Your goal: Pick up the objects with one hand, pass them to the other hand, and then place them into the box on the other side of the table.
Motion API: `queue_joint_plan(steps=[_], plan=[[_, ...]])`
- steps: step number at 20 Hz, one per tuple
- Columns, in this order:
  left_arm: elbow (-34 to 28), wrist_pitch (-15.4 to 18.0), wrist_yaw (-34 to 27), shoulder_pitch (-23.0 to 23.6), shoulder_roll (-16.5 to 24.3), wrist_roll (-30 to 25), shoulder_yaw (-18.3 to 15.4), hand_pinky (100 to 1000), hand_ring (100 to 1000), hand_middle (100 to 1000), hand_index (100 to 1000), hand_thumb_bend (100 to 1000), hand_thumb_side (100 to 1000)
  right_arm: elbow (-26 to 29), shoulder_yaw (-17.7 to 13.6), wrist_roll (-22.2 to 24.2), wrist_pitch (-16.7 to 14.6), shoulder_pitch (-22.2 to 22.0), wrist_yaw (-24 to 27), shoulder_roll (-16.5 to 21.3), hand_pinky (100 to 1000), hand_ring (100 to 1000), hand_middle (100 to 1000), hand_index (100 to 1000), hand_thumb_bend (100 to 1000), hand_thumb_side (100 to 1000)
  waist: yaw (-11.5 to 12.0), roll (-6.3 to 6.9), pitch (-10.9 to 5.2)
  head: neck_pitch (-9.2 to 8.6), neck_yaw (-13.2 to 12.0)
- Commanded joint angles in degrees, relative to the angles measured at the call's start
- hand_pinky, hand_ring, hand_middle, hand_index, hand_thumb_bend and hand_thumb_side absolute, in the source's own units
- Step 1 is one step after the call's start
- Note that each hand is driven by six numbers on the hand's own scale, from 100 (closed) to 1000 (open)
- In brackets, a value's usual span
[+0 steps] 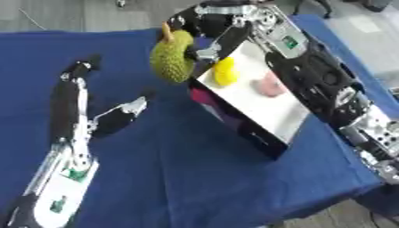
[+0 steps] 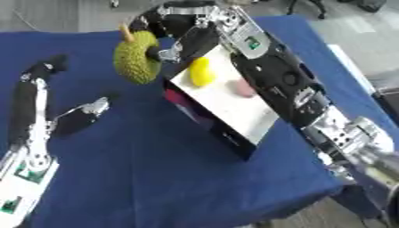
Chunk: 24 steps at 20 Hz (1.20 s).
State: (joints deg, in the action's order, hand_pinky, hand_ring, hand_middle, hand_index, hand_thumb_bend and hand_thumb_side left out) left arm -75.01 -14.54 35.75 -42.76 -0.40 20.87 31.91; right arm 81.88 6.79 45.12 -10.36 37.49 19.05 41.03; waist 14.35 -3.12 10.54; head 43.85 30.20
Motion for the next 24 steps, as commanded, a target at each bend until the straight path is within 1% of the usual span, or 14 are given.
queue_joint_plan(steps=[1,6,13,19,24], plan=[[-2.98,-1.31,-0.79,-0.22,2.3,-0.58,-0.78,791,776,674,835,769,612,0.18,-2.24,-1.99,0.34,-0.02,1.85,3.81,915,1000,814,723,100,107,-0.66,1.06,-2.69,0.26,0.87],[-5.77,-3.25,-2.74,1.85,5.94,-0.32,-2.2,790,776,676,828,758,616,-1.31,-5.09,-5.05,1.24,-2.62,3.22,5.27,929,1000,817,728,100,100,-3.79,1.78,-3.63,0.26,-0.21],[-8.88,-5.38,-4.09,3.37,9.62,-0.95,-3.05,791,778,680,831,762,614,-3.4,-8.61,-9.5,1.64,-5.48,3.66,7.25,936,1000,819,730,100,100,-6.46,3.31,-4.29,0.26,-0.24],[-10.61,-6.71,-5.3,4.33,12.18,-1.61,-3.08,792,778,682,829,765,619,-4.42,-10.05,-11.47,1.59,-7.25,2.12,8.01,937,1000,822,733,100,102,-7.76,4.64,-3.99,0.26,-1.35],[-11.5,-7.5,-6.59,4.89,13.2,-1.82,-2.98,792,778,683,838,764,634,-5.5,-10.16,-12.14,0.88,-7.71,-0.31,8.08,936,1000,825,736,100,106,-7.96,5.62,-3.45,0.26,-1.7]])
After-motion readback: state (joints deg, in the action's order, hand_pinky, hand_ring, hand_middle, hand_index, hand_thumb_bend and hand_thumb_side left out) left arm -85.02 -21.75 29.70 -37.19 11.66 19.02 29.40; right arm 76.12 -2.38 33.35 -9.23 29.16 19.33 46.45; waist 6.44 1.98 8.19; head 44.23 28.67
